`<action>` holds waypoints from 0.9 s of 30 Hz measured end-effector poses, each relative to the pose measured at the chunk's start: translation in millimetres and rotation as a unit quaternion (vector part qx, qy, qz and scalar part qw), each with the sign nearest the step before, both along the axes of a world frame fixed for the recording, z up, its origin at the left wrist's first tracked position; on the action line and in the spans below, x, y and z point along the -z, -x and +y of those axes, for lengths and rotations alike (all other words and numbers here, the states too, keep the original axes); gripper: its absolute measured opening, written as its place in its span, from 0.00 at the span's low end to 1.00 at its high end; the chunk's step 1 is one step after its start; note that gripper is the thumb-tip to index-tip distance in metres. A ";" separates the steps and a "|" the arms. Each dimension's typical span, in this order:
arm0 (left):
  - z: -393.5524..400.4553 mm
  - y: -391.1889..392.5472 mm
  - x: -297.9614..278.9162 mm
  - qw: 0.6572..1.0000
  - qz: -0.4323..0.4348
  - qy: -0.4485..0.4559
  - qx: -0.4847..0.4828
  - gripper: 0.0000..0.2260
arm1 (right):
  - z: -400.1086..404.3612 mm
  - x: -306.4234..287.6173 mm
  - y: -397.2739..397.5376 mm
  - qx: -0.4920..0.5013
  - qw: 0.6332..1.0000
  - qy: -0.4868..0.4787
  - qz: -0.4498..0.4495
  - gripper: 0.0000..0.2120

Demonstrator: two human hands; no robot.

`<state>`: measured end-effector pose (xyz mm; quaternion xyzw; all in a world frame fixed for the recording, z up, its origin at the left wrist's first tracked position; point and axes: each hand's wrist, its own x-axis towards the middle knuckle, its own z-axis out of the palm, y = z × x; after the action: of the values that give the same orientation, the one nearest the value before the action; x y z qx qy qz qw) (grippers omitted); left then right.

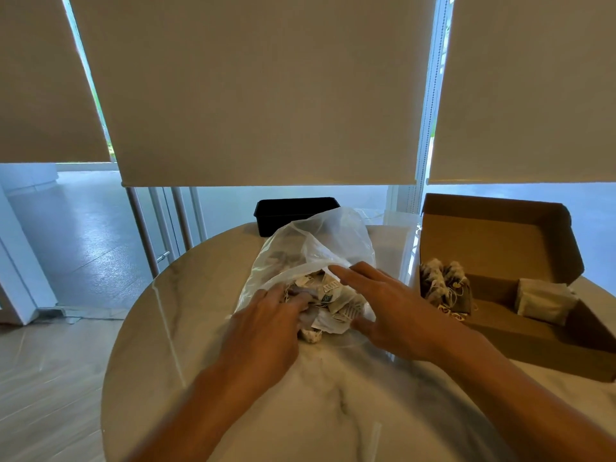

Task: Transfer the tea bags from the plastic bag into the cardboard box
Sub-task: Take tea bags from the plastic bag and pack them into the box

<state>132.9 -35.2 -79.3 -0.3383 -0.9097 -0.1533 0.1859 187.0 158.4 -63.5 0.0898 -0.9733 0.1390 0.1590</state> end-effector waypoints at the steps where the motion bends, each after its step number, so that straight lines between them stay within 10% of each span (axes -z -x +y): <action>1: -0.4 3.2 -1.5 1.000 -0.019 -0.010 0.012 0.18 | -0.2 -0.1 -0.3 -0.001 1.000 -0.005 0.001 0.38; 27: 6.1 16.8 -6.8 0.994 -0.041 -0.095 0.037 0.16 | 6.7 0.9 -3.2 0.005 0.999 0.036 -0.019 0.36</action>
<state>116.1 -29.2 -72.5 -0.3457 -0.8849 -0.2595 0.1736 190.2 165.1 -64.3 0.0765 -0.9710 0.1749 0.1442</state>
